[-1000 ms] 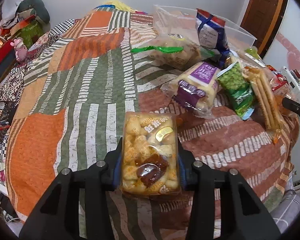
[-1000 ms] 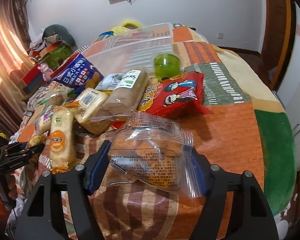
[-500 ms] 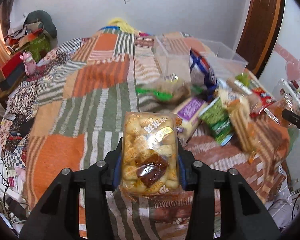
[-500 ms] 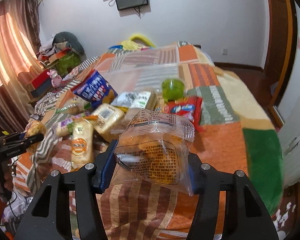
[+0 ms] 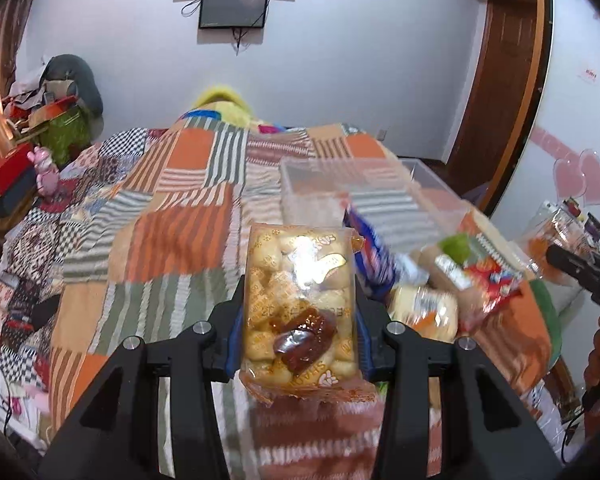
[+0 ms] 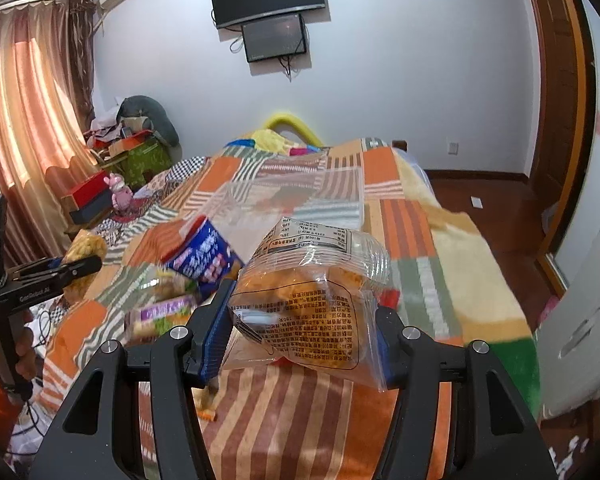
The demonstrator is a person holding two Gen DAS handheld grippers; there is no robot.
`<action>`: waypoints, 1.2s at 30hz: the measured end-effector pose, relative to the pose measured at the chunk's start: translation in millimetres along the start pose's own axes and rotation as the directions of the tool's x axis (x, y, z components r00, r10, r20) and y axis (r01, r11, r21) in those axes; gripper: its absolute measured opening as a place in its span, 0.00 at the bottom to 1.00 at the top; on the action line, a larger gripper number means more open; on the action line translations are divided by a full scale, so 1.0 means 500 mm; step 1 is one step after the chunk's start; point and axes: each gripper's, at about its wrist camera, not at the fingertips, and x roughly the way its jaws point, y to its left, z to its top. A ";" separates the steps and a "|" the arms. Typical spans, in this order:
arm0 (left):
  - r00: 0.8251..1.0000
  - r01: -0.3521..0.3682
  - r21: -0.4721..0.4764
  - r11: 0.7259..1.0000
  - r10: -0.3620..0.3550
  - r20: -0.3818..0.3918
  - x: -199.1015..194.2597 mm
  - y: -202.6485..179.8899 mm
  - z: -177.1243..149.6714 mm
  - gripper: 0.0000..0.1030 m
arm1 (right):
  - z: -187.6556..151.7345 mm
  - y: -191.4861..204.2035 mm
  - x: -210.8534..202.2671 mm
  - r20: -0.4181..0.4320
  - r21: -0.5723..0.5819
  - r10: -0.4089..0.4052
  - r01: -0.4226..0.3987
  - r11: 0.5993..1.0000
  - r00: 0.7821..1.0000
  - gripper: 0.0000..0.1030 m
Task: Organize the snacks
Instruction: 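Carry both bags over the clear box and release them inside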
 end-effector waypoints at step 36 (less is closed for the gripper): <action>0.989 0.016 0.072 0.997 -0.005 -0.148 0.357 -0.080 0.205 0.42 | 0.136 -0.009 0.287 -0.184 -0.149 -0.040 0.012 0.989 0.982 0.53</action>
